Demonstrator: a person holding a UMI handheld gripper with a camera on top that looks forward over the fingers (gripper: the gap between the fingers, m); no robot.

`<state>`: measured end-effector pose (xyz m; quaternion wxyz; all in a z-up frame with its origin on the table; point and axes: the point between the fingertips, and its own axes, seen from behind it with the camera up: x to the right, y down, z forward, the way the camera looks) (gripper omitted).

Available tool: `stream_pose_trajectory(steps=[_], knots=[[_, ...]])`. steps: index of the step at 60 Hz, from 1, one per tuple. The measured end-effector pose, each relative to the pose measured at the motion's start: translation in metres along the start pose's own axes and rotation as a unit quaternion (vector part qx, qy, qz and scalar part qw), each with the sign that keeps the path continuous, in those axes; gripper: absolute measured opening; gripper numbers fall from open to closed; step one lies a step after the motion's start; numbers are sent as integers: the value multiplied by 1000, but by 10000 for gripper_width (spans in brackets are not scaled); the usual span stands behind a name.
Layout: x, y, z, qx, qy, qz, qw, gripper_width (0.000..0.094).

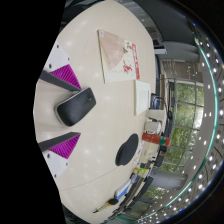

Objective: Arrange mouse

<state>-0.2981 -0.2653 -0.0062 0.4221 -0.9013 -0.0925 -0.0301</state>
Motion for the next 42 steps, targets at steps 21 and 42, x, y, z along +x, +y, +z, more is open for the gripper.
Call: stream_pose_trajectory(steps=[21,42], knots=[[0,-19,36,-7,-29,41,999,470],[3,-90,16,30,-56,32,998,315]])
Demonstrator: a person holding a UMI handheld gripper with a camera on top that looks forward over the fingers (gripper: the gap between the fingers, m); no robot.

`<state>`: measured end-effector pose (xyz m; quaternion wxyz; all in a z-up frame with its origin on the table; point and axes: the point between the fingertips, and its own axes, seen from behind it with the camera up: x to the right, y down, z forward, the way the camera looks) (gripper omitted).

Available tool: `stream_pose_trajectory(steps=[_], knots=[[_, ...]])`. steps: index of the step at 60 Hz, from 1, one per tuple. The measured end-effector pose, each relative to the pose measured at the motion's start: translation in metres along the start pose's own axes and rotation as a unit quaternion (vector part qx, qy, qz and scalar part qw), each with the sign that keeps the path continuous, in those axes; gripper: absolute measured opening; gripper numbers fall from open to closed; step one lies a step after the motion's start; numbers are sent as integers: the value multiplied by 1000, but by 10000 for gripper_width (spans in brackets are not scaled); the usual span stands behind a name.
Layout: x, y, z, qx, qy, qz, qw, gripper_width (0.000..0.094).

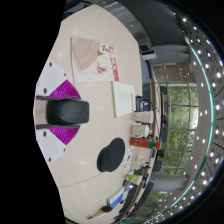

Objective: Arrange mouse

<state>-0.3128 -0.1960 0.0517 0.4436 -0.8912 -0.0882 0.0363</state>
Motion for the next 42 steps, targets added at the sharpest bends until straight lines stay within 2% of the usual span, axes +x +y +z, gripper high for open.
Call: stream_pose_trajectory(steps=[11,16,21,29,42], knots=[[53,-135,10,83,-6,28,996,313],[91,-184,35,103,-2,31,994,312],[132,-213,74,103,8,30,994,313],[186,-207,149,67,20,41,997,313],[229,-148,242,-14,26,35,999,314]])
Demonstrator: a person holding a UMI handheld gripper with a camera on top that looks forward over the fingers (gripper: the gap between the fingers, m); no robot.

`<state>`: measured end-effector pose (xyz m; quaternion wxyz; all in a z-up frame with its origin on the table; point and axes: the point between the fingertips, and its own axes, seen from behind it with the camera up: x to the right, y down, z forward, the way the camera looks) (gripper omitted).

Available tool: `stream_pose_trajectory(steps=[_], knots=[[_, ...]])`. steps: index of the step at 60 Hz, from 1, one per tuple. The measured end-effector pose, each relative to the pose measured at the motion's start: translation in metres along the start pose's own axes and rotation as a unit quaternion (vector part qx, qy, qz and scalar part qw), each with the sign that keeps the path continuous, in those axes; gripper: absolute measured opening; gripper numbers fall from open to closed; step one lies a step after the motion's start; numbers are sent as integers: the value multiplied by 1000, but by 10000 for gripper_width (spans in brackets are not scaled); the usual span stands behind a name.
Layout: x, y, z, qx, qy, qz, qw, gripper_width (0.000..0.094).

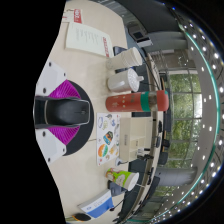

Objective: Arrange mouse

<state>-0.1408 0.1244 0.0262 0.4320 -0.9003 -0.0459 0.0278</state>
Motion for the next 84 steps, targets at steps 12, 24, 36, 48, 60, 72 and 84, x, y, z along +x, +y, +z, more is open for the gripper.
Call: stream_pose_trajectory(steps=[12,24,36,48,60,72,84], knots=[[11,23,28,-31,1,16,999,439],[15,18,-4,-41,12,-8,999,837],[5,3,-113,-13,38,-13,999,854],[-28,26,-253,7,52,7,999,860],[-60,70,-363,19,59,6,998,857],[-74,90,-425,35,68,-5,997,857],[-82,89,-444,50,69,-25,996,856]])
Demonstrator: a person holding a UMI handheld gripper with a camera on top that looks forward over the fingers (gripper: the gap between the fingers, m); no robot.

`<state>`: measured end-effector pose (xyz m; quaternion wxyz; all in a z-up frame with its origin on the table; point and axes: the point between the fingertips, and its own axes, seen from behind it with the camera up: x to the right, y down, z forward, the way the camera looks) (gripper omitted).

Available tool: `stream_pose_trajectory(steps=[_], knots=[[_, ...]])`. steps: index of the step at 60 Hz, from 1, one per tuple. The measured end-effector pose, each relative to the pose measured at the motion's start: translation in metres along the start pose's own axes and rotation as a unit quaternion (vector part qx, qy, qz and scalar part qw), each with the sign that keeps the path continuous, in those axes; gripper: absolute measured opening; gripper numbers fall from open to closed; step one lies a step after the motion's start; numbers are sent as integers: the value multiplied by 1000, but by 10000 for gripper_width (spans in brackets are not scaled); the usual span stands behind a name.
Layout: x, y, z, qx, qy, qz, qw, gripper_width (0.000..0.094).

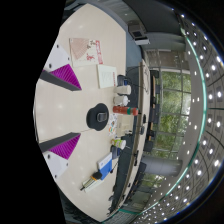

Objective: Arrange mouse

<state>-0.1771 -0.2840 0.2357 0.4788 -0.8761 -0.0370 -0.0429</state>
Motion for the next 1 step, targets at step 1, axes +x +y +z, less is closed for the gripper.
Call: stream_pose_trajectory(steps=[1], knots=[[-1,0,-2,0,-2,0,1000,854]])
